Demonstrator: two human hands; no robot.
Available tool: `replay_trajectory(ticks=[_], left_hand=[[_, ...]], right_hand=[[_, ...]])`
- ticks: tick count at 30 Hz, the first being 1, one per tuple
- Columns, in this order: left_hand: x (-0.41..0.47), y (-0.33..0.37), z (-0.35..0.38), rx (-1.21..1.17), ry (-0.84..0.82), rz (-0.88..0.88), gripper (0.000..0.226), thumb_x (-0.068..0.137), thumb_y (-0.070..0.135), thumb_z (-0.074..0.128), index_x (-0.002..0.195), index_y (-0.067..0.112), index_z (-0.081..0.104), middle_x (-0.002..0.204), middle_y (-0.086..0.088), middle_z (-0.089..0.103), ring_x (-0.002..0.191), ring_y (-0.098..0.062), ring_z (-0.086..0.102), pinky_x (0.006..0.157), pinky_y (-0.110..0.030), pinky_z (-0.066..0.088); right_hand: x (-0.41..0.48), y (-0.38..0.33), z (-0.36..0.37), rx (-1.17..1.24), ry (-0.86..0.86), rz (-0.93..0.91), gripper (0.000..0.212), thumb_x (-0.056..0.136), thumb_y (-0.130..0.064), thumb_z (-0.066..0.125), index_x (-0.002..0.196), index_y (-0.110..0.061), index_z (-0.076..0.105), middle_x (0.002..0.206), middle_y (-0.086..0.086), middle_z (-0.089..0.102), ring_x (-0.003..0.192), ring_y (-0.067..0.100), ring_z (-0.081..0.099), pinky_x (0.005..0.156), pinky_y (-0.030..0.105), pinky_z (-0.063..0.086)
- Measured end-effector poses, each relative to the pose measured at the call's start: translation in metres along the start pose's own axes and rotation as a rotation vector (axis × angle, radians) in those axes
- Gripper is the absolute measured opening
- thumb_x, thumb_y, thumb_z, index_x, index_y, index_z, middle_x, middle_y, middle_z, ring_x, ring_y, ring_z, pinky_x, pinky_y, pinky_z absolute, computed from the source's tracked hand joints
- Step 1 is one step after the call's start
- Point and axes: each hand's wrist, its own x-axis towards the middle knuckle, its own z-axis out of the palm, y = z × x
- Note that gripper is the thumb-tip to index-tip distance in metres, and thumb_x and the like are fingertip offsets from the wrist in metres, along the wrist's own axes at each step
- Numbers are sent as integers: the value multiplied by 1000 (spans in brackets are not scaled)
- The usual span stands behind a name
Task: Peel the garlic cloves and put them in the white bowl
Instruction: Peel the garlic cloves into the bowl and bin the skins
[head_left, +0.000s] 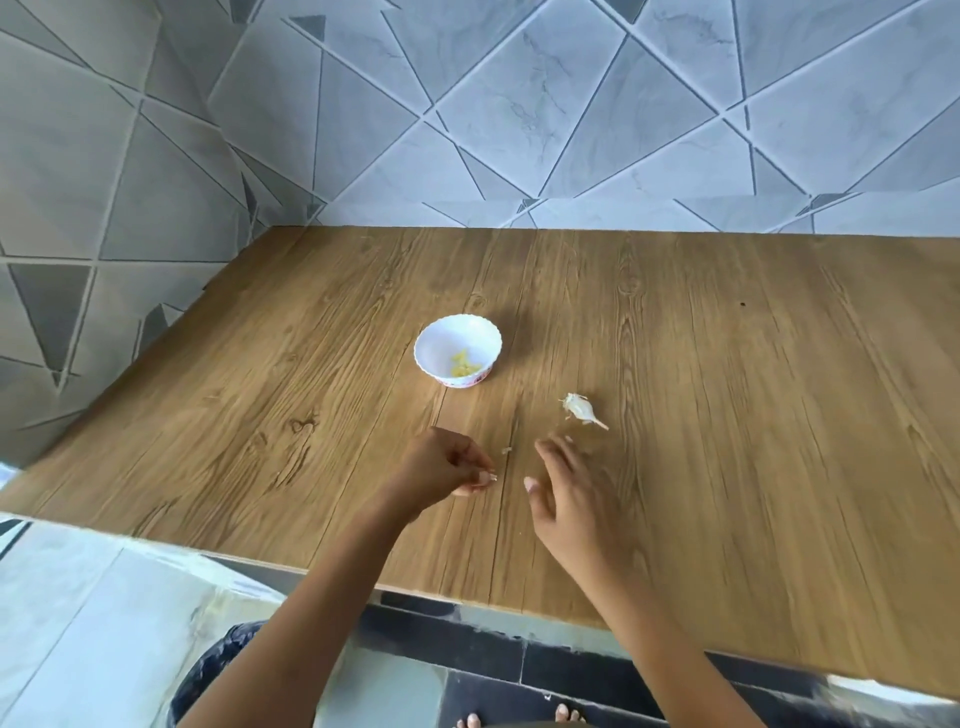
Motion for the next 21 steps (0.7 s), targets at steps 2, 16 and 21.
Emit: replay_trajectory(ticks=[2, 16, 21], left_hand=[[2, -1, -5, 104, -17, 26, 6, 79, -3, 70, 85, -2, 71, 70, -9, 70, 57, -4, 64, 58, -15, 51], [8, -1, 10, 722, 112, 193, 6, 85, 18, 66, 88, 20, 71, 89, 3, 69, 84, -16, 65, 73, -31, 55], [6, -14, -13, -139, -101, 76, 9, 82, -2, 67, 88, 3, 71, 80, -16, 70, 76, -22, 67, 74, -28, 58]], right_hand=[[-8, -5, 8, -66, -53, 14, 40, 86, -25, 59, 118, -2, 63, 128, 16, 59, 120, 32, 56, 98, 45, 39], [-11, -9, 3, -22, -155, 67, 47, 98, -38, 35, 126, -7, 59, 137, 12, 52, 129, 29, 47, 106, 43, 30], [-1, -21, -11, 424, -154, 129, 29, 88, -15, 64, 117, -13, 64, 107, -5, 66, 93, -3, 60, 82, 17, 51]])
